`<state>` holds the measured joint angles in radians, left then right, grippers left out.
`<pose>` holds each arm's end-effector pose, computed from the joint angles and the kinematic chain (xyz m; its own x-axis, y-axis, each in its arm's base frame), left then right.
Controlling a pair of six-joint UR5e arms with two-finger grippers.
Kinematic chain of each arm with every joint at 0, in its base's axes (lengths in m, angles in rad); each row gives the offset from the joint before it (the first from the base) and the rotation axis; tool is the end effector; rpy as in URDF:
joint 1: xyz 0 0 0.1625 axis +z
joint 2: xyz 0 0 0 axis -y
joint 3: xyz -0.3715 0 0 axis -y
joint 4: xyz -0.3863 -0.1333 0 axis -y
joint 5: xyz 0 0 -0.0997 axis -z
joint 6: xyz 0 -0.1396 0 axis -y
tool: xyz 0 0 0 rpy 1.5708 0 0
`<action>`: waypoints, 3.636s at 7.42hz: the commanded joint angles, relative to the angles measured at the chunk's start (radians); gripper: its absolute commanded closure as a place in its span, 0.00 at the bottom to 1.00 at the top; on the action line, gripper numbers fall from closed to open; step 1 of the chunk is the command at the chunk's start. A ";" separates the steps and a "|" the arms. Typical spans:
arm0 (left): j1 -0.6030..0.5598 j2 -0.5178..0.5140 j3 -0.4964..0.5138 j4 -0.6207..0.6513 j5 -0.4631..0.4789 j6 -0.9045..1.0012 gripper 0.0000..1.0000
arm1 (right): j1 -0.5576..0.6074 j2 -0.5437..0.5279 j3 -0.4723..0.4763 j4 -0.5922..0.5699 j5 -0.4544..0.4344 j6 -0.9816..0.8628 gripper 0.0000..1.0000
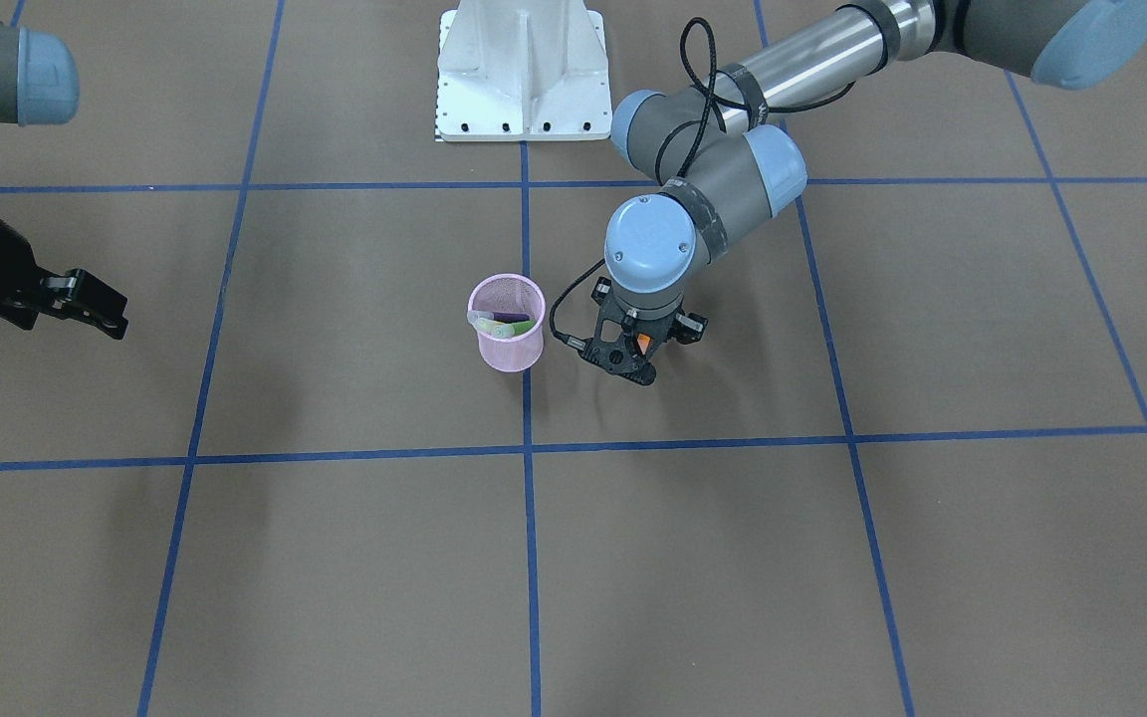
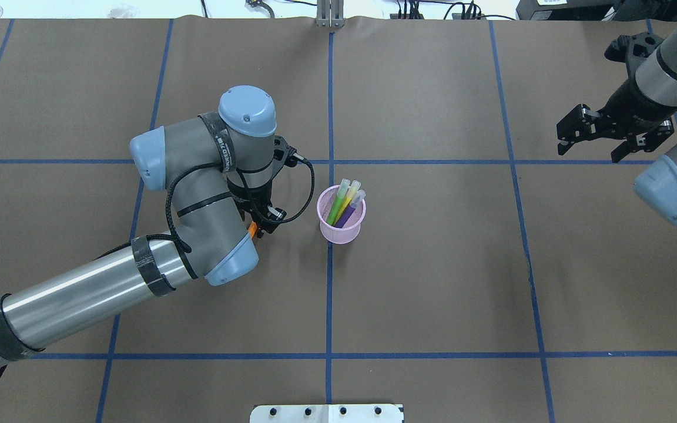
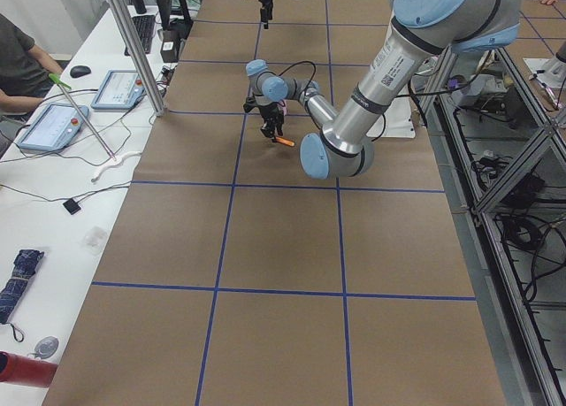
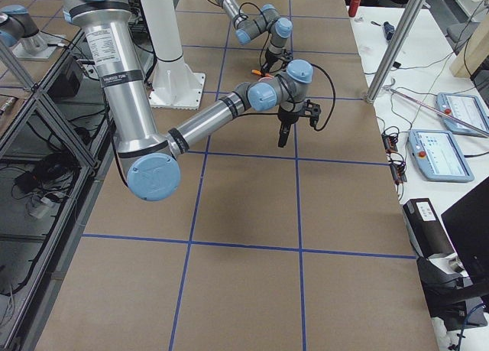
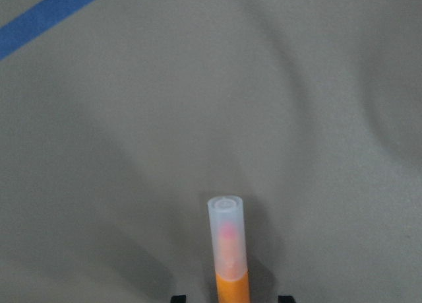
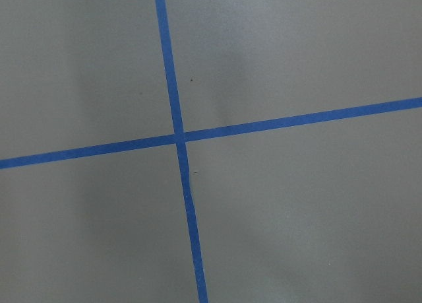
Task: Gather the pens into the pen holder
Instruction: 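Grasp the orange marker with the left gripper while the right gripper withdraws, then lift the orange marker with the left gripper over the pink cup and release it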
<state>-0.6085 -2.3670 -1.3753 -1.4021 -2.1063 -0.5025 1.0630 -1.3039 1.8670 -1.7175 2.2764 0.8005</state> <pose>0.5594 -0.4654 0.2713 0.6361 0.4754 -0.6078 -0.5007 0.8536 0.1438 -0.2343 -0.5091 0.3715 0.6935 0.1562 0.7033 -0.0762 0.9866 -0.1440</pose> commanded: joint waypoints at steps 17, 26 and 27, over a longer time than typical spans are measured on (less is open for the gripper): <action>0.024 -0.120 -0.367 -0.123 0.412 -0.249 1.00 | 0.034 0.040 0.003 0.002 0.009 0.019 0.01; 0.263 0.023 -0.344 -0.431 0.858 -0.241 1.00 | 0.034 0.044 -0.012 0.002 0.008 0.017 0.01; 0.263 0.023 -0.334 -0.431 0.858 -0.241 0.82 | 0.034 0.044 -0.012 0.002 0.008 0.017 0.00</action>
<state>-0.3469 -2.3434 -1.7214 -1.8327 -1.2488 -0.7459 1.0968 -1.2594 1.8554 -1.7151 2.2841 0.8177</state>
